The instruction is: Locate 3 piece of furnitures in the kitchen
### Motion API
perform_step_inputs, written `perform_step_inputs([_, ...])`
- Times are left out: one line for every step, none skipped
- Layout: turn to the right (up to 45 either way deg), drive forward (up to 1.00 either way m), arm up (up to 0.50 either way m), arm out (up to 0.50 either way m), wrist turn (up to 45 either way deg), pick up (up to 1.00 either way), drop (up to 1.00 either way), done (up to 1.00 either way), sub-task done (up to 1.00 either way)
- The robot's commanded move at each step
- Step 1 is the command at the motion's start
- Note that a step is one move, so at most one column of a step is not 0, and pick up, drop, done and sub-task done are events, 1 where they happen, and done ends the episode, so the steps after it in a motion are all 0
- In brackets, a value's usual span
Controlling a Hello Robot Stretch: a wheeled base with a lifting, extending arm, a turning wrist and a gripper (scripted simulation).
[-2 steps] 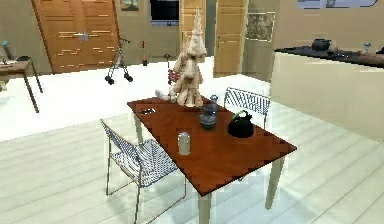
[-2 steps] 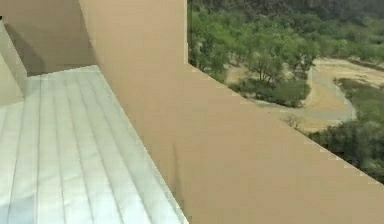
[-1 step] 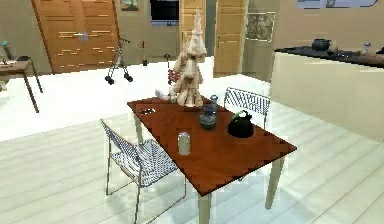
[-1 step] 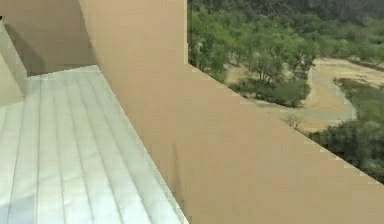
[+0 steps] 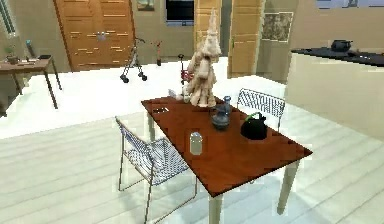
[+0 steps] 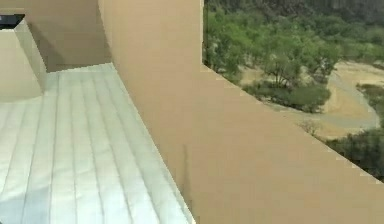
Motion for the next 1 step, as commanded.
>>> perform_step_inputs([0.0, 0.15, 0.00, 0.00, 0.0, 0.00, 0.00, 0.00, 0.00])
